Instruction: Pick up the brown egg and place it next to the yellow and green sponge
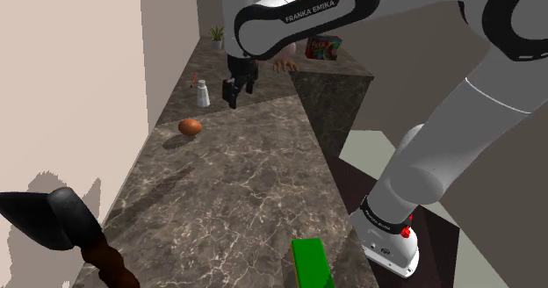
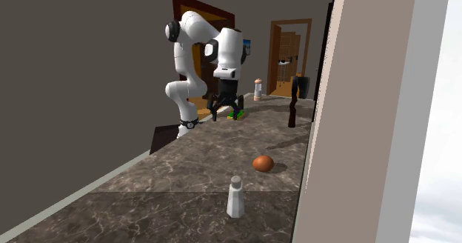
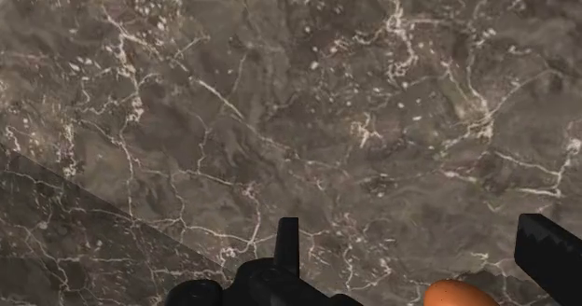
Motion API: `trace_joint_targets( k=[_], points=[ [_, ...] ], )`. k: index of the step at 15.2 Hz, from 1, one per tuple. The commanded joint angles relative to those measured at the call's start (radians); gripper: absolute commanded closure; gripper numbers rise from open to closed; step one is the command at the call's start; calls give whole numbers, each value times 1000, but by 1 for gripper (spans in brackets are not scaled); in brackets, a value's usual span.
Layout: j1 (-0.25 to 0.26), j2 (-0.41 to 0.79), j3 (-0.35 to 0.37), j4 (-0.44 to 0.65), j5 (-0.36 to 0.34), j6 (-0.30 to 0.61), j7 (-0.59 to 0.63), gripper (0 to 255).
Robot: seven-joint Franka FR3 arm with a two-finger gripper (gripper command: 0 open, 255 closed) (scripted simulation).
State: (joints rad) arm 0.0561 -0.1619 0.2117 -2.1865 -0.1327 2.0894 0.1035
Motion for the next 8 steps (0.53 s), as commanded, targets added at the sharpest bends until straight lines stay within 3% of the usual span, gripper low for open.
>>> trace_joint_targets(
  k=[1, 8],
  points=[
    [6, 75, 14, 42, -18, 36, 15, 0],
    [40, 327, 43, 229, -98, 108, 64, 0]
  ],
)
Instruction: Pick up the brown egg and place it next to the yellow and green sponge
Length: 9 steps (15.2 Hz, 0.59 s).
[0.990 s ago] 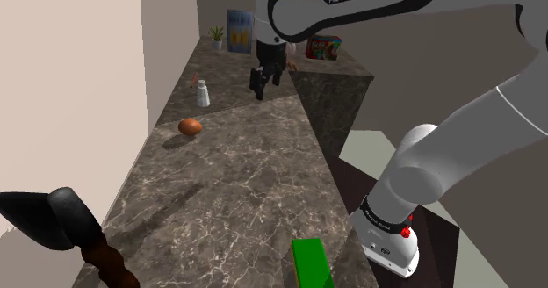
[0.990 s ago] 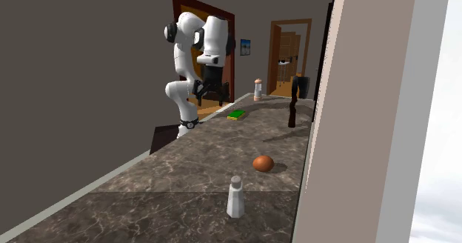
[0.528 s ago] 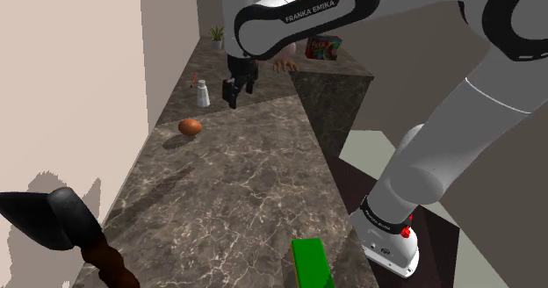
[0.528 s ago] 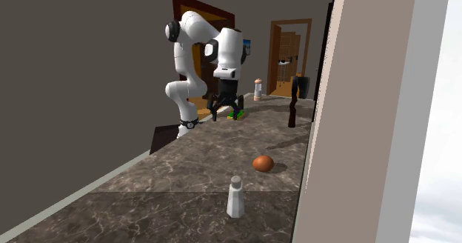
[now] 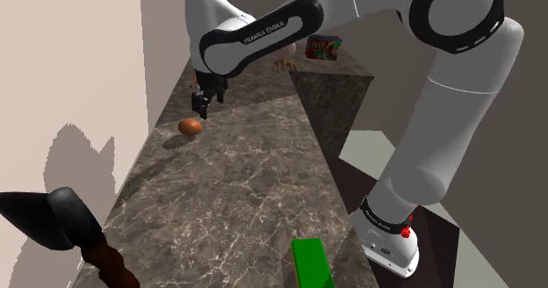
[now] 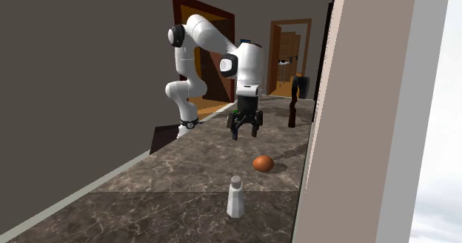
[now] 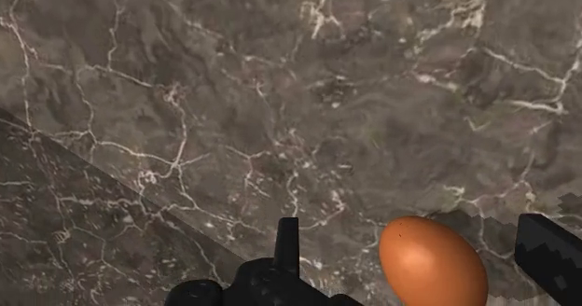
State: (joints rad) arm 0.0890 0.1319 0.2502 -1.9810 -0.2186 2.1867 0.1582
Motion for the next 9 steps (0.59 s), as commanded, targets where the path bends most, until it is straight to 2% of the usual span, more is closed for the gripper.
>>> trace_joint_targets(
  k=[1, 6, 9],
  points=[
    [15, 70, 6, 55, -24, 17, 15, 0],
    [61, 255, 8, 232, -81, 28, 36, 0],
    [64, 278, 4, 236, -90, 48, 40, 0]
  ],
)
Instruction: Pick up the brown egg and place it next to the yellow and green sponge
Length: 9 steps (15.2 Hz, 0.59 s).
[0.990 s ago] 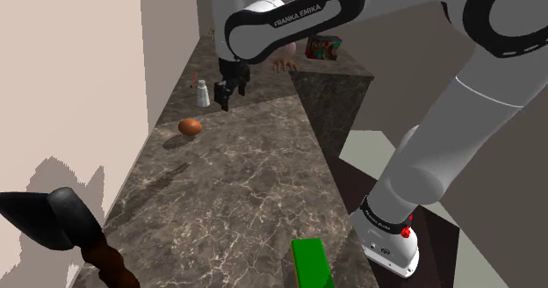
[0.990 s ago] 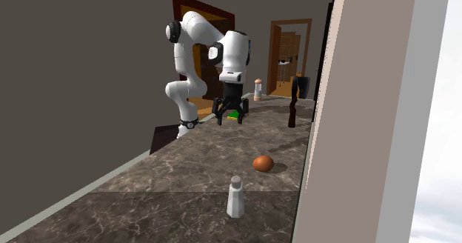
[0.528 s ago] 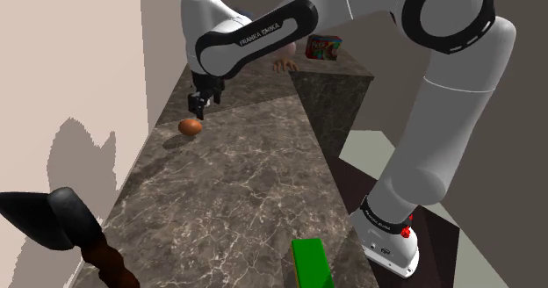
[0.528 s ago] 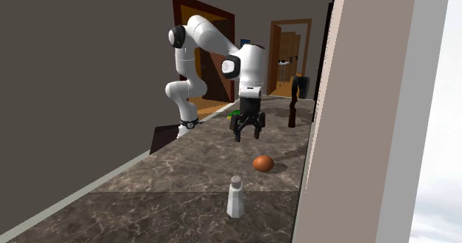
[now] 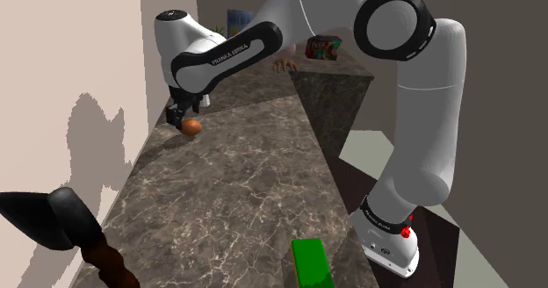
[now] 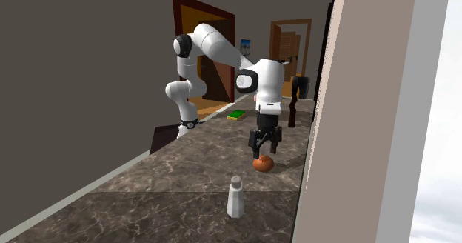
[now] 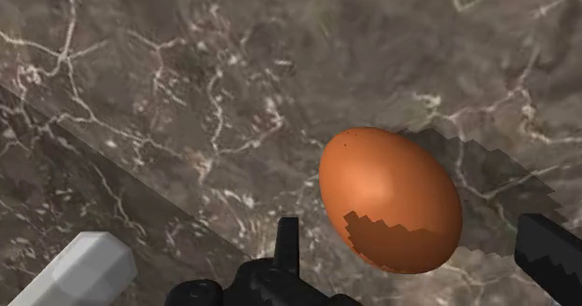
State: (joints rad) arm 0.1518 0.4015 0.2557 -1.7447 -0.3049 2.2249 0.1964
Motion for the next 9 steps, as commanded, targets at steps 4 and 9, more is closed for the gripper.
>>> trace_joint_targets(
  k=[4, 9],
  points=[
    [2, 41, -10, -7, -18, 47, 10, 0],
    [3, 54, -13, -8, -23, 62, 14, 0]
  ],
)
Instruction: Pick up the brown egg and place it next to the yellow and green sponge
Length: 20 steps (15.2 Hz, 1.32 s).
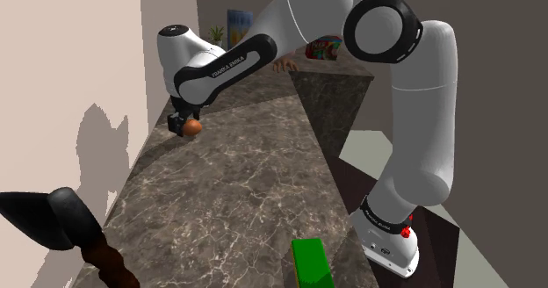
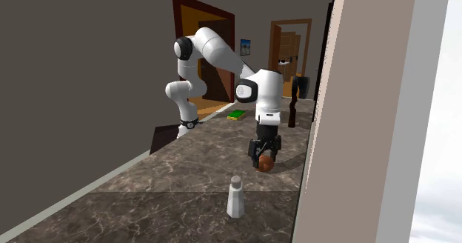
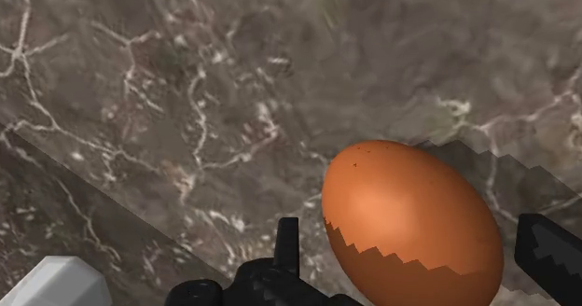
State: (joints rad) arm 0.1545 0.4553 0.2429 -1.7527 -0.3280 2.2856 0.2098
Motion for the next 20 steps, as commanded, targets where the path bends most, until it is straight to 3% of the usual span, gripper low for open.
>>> trace_joint_targets(
  k=[1, 4, 5, 14, 20],
  points=[
    [0, 0, 0, 0, 0, 1, 0, 0],
    [0, 0, 0, 0, 0, 1, 0, 0],
    [0, 0, 0, 0, 0, 1, 0, 255],
    [0, 0, 0, 0, 0, 1, 0, 255],
    [-5, -38, 10, 25, 21, -61, -20, 255]
  ],
)
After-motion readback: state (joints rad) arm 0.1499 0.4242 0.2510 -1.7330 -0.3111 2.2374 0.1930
